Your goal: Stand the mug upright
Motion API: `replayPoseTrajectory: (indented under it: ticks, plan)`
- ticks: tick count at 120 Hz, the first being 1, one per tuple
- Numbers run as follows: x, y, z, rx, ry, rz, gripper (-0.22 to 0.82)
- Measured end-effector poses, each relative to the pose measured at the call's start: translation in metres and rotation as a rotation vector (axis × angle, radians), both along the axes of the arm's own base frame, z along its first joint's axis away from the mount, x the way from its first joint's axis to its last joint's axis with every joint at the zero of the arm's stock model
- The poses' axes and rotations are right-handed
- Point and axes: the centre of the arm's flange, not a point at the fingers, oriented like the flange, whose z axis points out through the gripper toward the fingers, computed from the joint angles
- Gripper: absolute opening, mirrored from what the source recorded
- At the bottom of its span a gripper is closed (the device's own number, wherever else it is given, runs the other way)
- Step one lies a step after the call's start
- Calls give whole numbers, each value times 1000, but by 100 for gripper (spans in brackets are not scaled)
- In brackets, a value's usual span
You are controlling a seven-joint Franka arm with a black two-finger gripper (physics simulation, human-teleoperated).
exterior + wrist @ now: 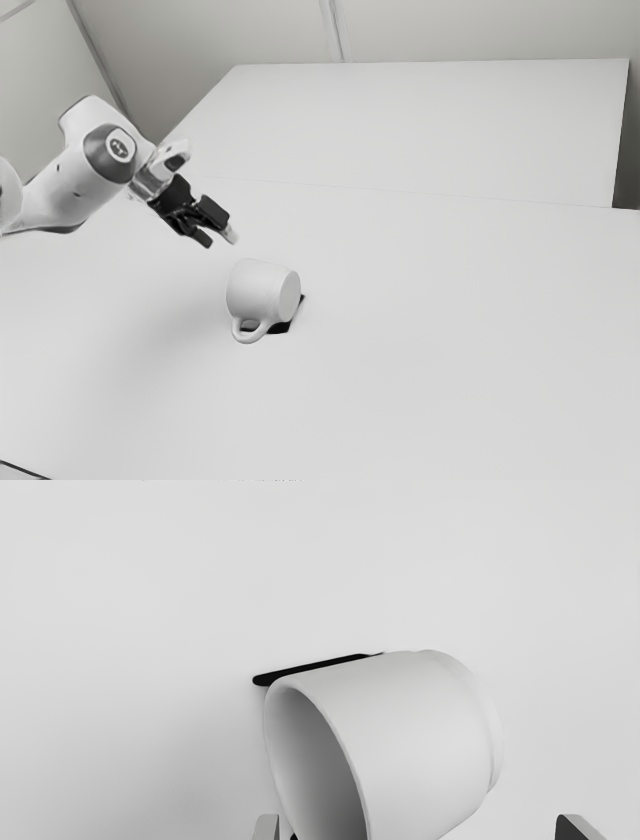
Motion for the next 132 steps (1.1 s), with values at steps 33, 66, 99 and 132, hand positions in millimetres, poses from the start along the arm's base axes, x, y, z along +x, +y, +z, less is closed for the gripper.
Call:
replayPoseTrajectory:
  ticks: [33,66,99,132]
  plan:
    - [-2,14,-29,-32,-22,-49,60]
    - [-7,24,-64,-122,-3,-51,60]
    - [-10,26,-88,-294,17,-41,60]
    - [-10,13,-111,-464,17,-69,47]
